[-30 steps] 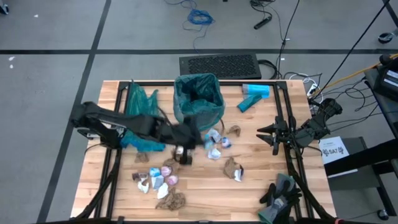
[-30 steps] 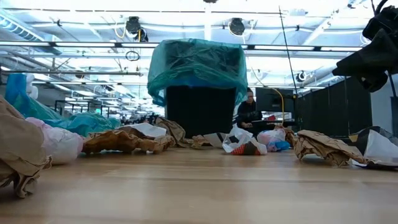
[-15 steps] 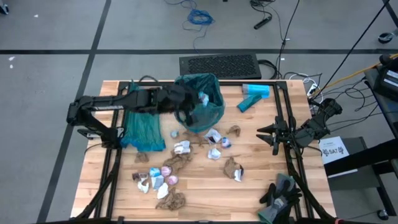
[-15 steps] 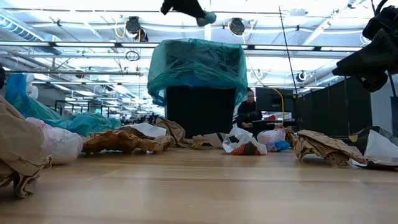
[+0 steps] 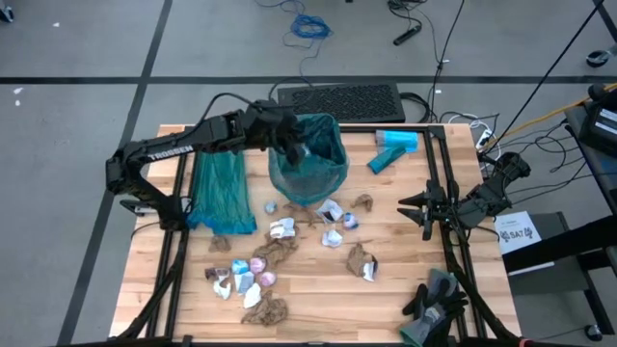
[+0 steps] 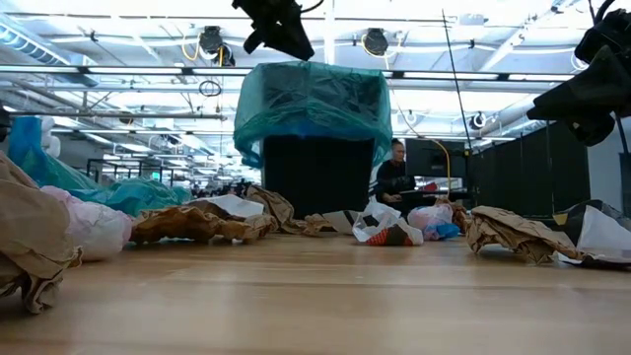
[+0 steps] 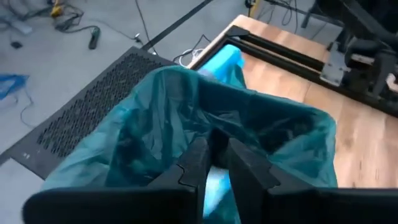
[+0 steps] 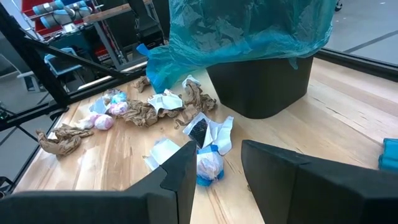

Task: Place trash/remove bag and relplace
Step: Put the blue plastic into the blue trash bag inside the black trash bin, then put the pink plastic into the blue trash bag inside the black trash bin

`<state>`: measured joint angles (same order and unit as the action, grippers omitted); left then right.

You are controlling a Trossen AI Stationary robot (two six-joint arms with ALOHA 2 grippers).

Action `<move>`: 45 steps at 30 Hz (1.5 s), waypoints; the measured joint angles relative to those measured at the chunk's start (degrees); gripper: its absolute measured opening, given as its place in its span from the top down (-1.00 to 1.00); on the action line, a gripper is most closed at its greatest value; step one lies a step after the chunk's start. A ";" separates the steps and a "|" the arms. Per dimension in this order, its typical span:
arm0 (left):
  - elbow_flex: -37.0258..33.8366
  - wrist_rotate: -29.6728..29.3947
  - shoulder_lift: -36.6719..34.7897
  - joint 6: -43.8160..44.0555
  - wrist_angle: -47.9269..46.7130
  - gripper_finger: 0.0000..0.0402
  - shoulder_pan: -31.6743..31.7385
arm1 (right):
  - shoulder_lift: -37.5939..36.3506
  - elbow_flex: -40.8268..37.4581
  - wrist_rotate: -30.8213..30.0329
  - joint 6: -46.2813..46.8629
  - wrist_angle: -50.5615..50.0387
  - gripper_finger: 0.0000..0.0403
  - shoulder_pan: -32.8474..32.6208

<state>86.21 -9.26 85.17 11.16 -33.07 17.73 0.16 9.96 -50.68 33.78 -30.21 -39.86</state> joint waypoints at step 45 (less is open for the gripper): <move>-20.24 -1.37 0.58 26.06 -14.10 0.45 -47.52 | 0.00 0.00 0.00 0.00 -0.01 0.40 0.00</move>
<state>65.98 -10.62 85.74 37.22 -47.17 -29.79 0.16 9.96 -50.68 33.78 -30.22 -39.86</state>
